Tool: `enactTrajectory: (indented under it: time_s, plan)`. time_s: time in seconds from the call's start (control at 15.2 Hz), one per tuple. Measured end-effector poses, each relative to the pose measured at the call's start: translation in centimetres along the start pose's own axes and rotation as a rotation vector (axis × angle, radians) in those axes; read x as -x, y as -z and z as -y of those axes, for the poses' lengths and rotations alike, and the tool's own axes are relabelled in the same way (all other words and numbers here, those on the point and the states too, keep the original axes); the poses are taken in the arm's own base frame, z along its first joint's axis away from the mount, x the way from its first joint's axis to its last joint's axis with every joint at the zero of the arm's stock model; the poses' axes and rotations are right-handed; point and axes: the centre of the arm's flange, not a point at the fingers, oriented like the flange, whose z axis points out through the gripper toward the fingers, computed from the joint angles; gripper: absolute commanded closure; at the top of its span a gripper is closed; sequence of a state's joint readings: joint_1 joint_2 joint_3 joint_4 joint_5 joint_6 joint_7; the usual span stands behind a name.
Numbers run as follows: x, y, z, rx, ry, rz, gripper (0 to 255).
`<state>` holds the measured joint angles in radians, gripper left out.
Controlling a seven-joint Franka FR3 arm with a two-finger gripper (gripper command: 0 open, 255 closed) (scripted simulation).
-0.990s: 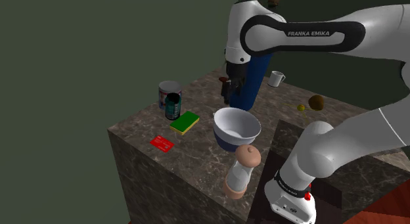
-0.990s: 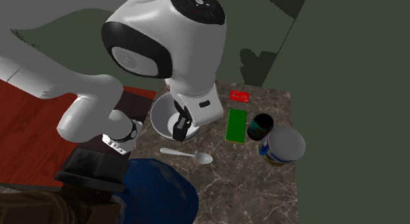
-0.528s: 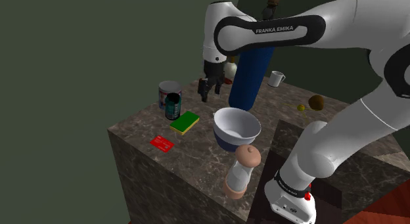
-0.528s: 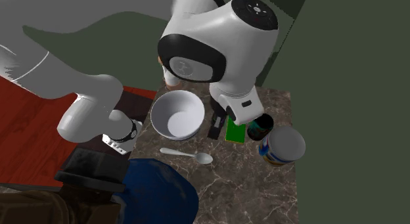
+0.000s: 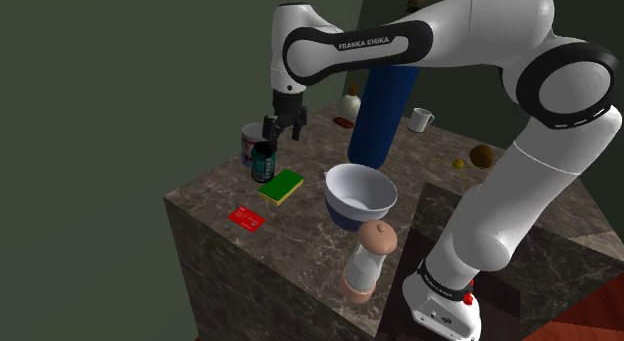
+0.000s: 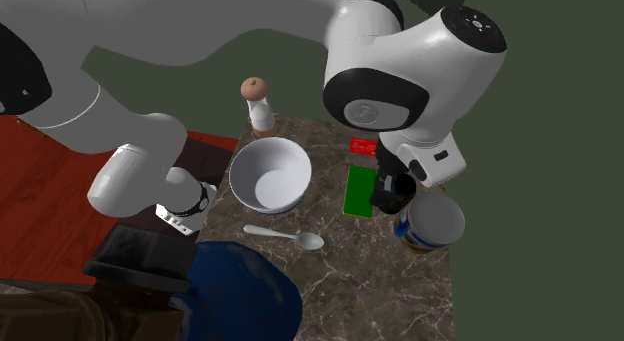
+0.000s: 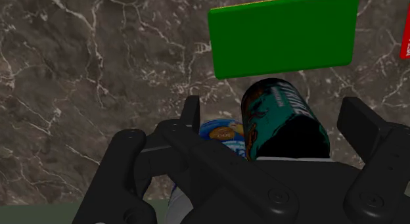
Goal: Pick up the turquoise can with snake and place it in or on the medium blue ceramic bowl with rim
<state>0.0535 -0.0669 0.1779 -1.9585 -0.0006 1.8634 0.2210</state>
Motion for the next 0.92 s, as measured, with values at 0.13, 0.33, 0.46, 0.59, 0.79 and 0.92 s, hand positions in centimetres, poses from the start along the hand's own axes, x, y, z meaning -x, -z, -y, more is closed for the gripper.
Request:
enactTrajectory:
  time_s: [0.13, 0.33, 0.46, 0.59, 0.79, 0.92]
  plan:
    - [-2.1, 0.0, 0.8, -0.007, 0.0, -0.012, 0]
    - [-5.0, -0.9, 2.2, -0.015, 0.001, -0.025, 0]
    - [-5.2, -1.6, 2.2, -0.017, 0.0, -0.027, 0]
    - [-5.5, -2.6, 2.3, -0.017, 0.0, -0.028, 0]
    - [-5.5, -4.2, 2.3, -0.017, 0.0, -0.028, 0]
    - [-5.5, -4.4, 2.4, -0.017, 0.0, -0.028, 0]
